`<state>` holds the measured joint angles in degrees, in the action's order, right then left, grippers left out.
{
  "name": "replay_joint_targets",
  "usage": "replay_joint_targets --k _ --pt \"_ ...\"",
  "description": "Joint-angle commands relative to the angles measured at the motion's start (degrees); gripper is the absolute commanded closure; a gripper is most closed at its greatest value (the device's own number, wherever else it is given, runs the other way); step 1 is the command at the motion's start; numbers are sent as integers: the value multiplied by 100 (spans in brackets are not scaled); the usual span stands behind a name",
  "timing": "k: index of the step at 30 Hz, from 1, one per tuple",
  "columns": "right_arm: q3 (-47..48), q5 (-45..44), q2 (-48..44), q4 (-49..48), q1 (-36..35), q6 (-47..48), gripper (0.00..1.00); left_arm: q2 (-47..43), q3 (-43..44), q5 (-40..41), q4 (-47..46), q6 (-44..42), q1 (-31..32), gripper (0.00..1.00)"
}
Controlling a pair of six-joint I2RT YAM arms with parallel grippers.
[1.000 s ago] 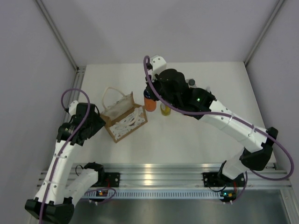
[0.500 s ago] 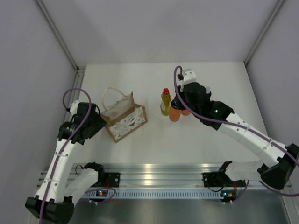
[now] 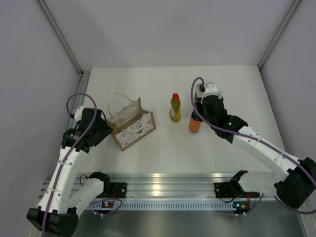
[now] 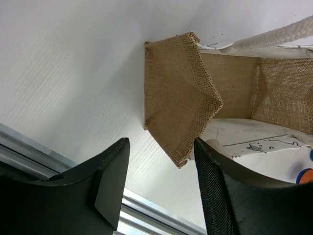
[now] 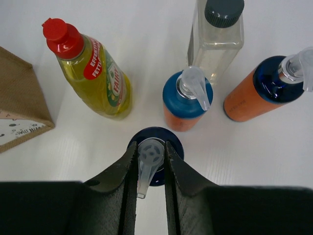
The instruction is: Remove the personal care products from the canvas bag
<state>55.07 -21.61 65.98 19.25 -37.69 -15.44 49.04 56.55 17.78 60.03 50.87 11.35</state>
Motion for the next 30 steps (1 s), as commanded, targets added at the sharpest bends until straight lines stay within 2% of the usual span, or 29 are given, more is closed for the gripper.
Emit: replay_joint_targets --k 1,4,14,16,18,20,22,23,25,30 --pt "-91 112 -85 -1510 122 41 100 10 22 -20 -185 -51 -10 40" --pt "-250 218 46 -1862 139 -2 100 18 57 -29 -193 -69 -10 40" --pt "-348 297 469 -2021 139 -3 99 -52 374 235 -176 -394 -10 36" --pt "-374 297 486 -2021 139 6 74 -43 461 243 -176 -446 -10 30" --pt "-357 306 495 -1986 139 15 58 -43 549 270 -176 -552 -10 24" --pt "-339 289 478 -1933 139 32 52 -61 620 305 -176 -683 -10 21" --pt "-269 262 417 -1933 139 59 41 -70 751 314 -167 -789 -10 18" --pt "-234 253 390 -1724 139 68 31 -78 847 314 -150 -911 -10 16" --pt "-93 209 293 -1513 139 146 28 -52 971 279 -115 -1148 -10 3" --pt "336 69 -189 -792 139 191 25 150 1708 366 263 -1562 -2 2"
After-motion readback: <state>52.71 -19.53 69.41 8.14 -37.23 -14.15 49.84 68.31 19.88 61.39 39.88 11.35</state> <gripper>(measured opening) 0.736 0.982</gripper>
